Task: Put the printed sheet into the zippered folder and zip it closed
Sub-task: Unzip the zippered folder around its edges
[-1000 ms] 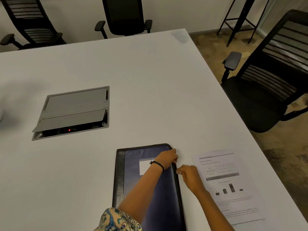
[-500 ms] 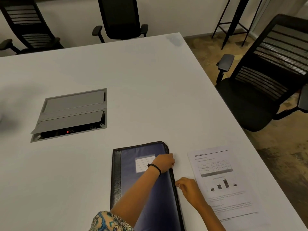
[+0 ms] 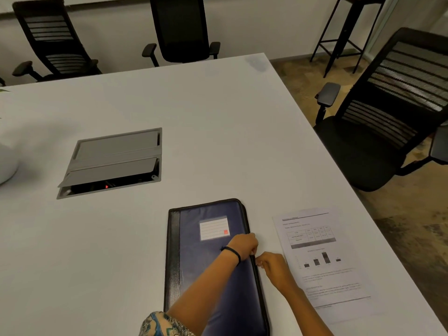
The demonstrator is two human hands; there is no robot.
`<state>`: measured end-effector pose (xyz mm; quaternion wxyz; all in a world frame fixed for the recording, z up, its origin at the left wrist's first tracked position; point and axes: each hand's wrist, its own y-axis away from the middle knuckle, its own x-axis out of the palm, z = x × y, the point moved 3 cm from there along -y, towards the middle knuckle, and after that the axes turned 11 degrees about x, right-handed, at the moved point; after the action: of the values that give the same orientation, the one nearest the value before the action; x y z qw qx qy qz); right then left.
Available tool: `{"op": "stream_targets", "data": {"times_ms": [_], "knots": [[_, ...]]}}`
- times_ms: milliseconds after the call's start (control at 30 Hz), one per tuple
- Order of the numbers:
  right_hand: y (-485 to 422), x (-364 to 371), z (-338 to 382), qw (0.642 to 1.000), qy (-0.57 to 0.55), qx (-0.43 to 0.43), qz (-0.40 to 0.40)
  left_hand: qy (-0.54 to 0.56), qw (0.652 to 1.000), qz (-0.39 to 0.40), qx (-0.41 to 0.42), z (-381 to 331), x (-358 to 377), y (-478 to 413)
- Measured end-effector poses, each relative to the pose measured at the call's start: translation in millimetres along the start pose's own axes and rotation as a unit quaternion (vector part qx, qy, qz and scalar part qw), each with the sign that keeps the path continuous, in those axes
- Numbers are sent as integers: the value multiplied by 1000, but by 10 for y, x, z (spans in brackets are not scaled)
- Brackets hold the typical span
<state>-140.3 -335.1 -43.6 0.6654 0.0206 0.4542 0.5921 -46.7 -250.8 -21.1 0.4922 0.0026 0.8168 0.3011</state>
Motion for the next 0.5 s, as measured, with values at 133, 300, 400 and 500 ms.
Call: {"op": "stream_targets", "data": {"times_ms": [133, 300, 400, 500], "knots": [[198, 19, -104, 999, 25, -23, 6, 25, 1000, -14, -10, 80, -28, -10], [359, 43, -228, 999, 20, -31, 0, 39, 999, -21, -7, 105, -16, -8], [374, 46, -241, 999, 26, -38, -13, 27, 1000, -8, 2, 40, -1, 21], [364, 58, -222, 998, 38, -41, -32, 11, 1000, 21, 21, -85, 78, 76]]}}
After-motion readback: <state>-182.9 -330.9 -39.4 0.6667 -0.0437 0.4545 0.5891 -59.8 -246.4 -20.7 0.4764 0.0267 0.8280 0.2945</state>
